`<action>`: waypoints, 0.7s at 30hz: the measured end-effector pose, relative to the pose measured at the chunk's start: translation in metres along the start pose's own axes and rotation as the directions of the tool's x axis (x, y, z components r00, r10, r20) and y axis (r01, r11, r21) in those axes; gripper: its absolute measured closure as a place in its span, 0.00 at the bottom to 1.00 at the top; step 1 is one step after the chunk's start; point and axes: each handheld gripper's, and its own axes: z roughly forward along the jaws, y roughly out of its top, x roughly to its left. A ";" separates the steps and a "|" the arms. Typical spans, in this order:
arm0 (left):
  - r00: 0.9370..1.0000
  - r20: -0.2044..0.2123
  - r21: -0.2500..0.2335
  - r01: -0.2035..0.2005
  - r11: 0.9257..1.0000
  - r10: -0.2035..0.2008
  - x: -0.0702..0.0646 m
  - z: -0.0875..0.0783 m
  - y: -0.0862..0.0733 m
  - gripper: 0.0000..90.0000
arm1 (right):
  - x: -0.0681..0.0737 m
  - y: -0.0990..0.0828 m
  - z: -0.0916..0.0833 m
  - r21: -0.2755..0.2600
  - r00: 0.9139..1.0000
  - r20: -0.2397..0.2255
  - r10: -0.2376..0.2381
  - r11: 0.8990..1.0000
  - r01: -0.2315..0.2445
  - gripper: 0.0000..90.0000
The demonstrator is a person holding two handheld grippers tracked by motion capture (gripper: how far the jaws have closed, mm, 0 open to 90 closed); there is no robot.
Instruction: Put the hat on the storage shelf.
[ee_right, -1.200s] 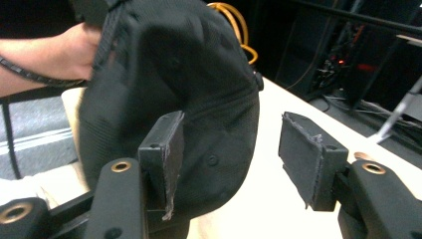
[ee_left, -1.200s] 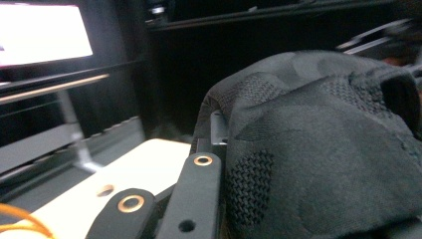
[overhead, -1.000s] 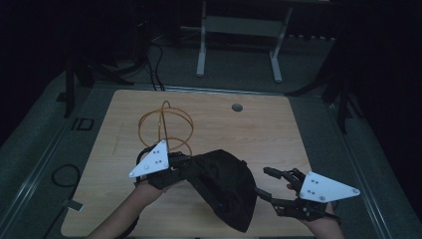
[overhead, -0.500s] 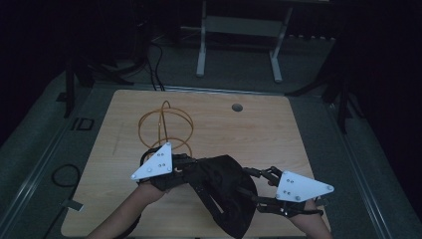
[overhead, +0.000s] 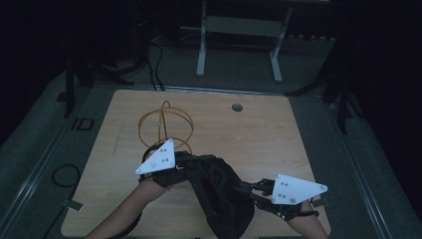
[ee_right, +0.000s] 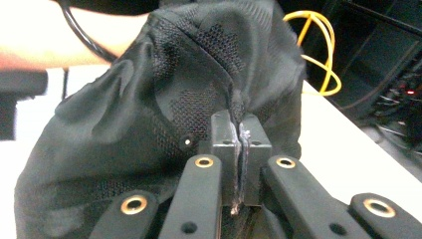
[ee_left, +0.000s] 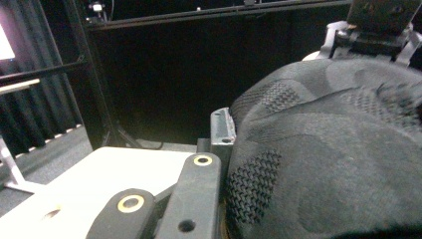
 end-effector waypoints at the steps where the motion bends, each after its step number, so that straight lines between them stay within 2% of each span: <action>1: 1.000 0.000 0.000 0.000 1.000 0.000 0.000 0.000 0.000 0.98 | -0.001 0.000 -0.002 -0.014 1.000 -0.012 0.023 1.000 -0.023 0.98; 5: 0.999 -0.033 0.015 -0.024 1.000 0.024 -0.002 0.000 0.000 0.98 | -0.006 0.001 -0.005 -0.065 0.997 -0.022 0.076 0.995 -0.078 0.98; 6: 0.997 -0.066 0.020 -0.040 0.999 0.042 -0.005 -0.001 0.004 0.97 | -0.007 0.001 -0.006 -0.079 0.996 -0.023 0.092 0.992 -0.093 0.98; 10: 0.991 -0.130 0.050 -0.036 0.998 0.043 -0.005 -0.006 0.010 0.82 | -0.011 0.003 -0.010 -0.097 0.993 0.008 0.121 0.988 -0.119 0.98; 12: 0.982 -0.176 0.078 -0.050 0.996 0.063 -0.005 -0.009 0.011 0.78 | -0.012 0.004 -0.013 -0.103 0.993 0.033 0.116 0.988 -0.112 0.98; 13: 0.982 -0.176 0.078 -0.050 0.996 0.063 -0.005 -0.009 0.011 0.73 | -0.012 0.004 -0.013 -0.103 0.993 0.033 0.116 0.988 -0.112 0.98; 15: 0.979 -0.201 0.083 -0.030 0.996 0.047 -0.005 -0.015 0.009 0.71 | -0.015 0.007 -0.018 -0.114 0.990 0.076 0.117 0.988 -0.108 0.98; 17: 0.979 -0.201 0.087 -0.020 0.996 0.037 -0.006 -0.018 0.008 0.65 | -0.019 0.009 -0.022 -0.129 0.987 0.089 0.131 0.984 -0.119 0.98; 18: 0.972 -0.233 0.107 -0.010 0.994 0.035 -0.007 -0.022 0.005 0.65 | -0.022 0.009 -0.023 -0.132 0.984 0.110 0.142 0.983 -0.127 0.98; 20: 0.967 -0.255 0.126 0.001 0.992 0.032 -0.008 -0.028 0.002 0.64 | -0.026 0.011 -0.026 -0.137 0.979 0.134 0.152 0.981 -0.134 0.98; 21: 0.967 -0.255 0.126 0.001 0.992 0.032 -0.008 -0.028 0.002 0.64 | -0.026 0.011 -0.026 -0.137 0.979 0.134 0.152 0.981 -0.134 0.98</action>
